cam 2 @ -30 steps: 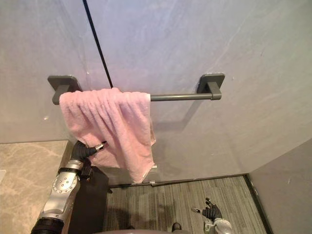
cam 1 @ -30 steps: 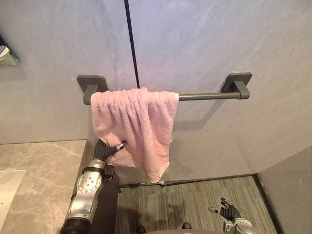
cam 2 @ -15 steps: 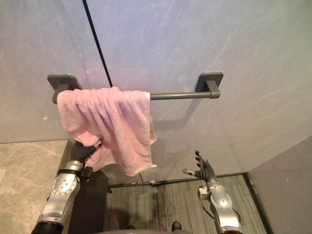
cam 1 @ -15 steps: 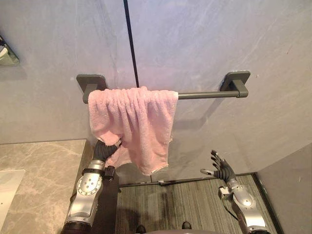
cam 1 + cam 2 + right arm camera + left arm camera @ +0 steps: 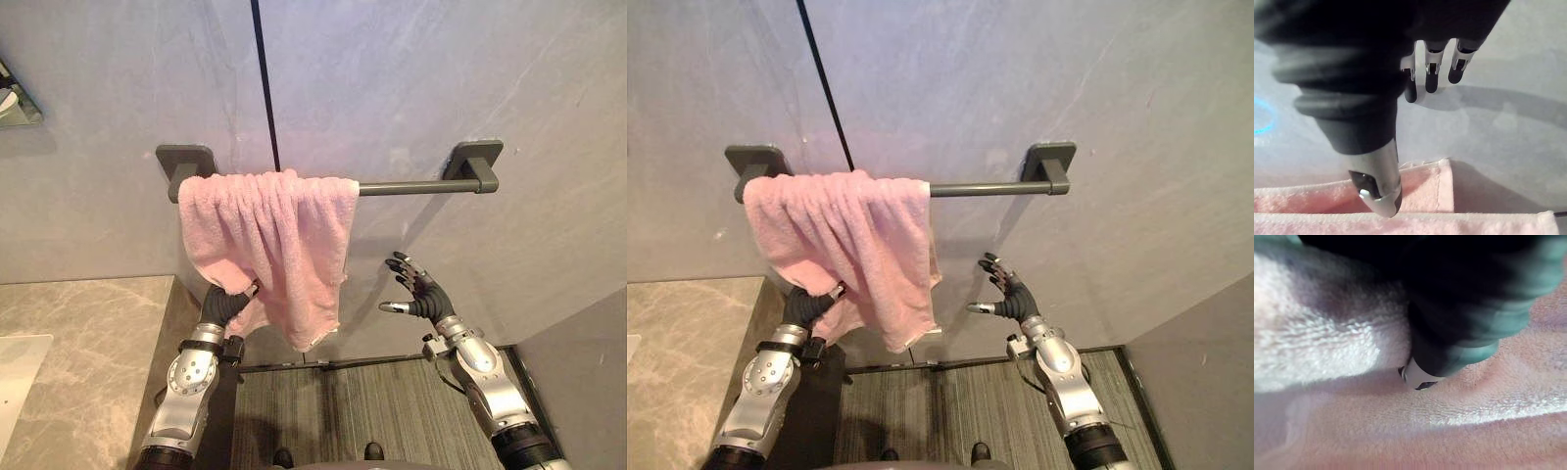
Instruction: Organize washtable
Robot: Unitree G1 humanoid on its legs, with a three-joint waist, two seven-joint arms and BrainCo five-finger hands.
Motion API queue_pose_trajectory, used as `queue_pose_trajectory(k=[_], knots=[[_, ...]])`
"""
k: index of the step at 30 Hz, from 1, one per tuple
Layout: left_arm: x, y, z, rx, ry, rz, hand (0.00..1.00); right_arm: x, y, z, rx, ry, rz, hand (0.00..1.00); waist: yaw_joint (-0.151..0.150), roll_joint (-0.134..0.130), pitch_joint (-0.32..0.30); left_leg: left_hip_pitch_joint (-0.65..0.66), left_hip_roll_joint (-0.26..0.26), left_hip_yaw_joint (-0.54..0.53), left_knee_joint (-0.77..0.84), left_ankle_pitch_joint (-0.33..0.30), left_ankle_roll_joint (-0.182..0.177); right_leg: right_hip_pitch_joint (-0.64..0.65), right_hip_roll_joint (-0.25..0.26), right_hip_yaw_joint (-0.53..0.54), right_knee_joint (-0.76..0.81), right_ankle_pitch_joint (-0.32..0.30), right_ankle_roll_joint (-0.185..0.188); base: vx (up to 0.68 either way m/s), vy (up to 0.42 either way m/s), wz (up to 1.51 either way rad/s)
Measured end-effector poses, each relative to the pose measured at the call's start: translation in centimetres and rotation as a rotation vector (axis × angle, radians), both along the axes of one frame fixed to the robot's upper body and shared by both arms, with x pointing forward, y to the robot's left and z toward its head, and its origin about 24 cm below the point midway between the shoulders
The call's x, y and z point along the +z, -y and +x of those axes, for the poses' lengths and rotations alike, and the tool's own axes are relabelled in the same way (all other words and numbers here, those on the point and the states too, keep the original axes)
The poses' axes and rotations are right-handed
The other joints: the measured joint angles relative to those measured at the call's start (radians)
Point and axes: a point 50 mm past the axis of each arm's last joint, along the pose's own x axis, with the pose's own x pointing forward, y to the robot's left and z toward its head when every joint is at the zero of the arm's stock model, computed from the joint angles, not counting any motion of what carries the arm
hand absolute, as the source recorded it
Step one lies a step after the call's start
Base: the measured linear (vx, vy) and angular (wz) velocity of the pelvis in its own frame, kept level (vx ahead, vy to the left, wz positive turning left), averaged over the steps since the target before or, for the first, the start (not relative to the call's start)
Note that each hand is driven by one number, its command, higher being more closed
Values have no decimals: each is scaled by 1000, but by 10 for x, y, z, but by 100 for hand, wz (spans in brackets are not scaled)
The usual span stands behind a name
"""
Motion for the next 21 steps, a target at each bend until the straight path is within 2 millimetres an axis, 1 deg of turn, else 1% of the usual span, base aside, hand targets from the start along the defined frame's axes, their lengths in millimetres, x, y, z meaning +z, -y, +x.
queue_pose_trajectory(k=[9,10,11,12,16,17,21], knots=[[-1,4,0,9,2,-23,100,28,-31,22,119,94,41,0,17,0,0,-34,-1,-34,19,3,0,-15,-1,-25,10,0,0,-35,-17,10],[-1,7,1,-1,2,-29,100,36,-43,27,141,119,81,0,33,0,0,-35,-1,-37,19,5,0,-14,-1,-26,10,0,0,-35,-18,8],[-2,11,0,-16,-2,-32,100,39,-50,29,162,127,87,0,38,-1,-1,-37,-2,-42,19,8,1,-13,-1,-32,11,0,0,-52,-19,15],[-2,11,0,-17,-2,-32,100,40,-56,31,181,130,87,100,37,-2,-2,-40,-2,-48,18,12,1,-13,-2,-38,11,0,0,-53,-13,19],[-2,11,1,-16,-2,-37,100,40,-64,35,191,121,111,100,41,-5,-3,-45,-2,-62,15,20,0,-13,-1,-49,13,0,-1,-60,-18,13],[-1,12,1,-16,-3,-62,100,44,-78,42,210,123,124,100,44,-11,-8,-43,1,-70,-16,44,-2,-22,3,-54,13,3,-4,-103,-32,9],[0,14,1,-25,3,-63,100,48,-80,44,212,134,121,100,61,-18,-12,-43,3,-70,-17,45,-2,-21,5,-54,13,3,-5,-25,-8,2]])
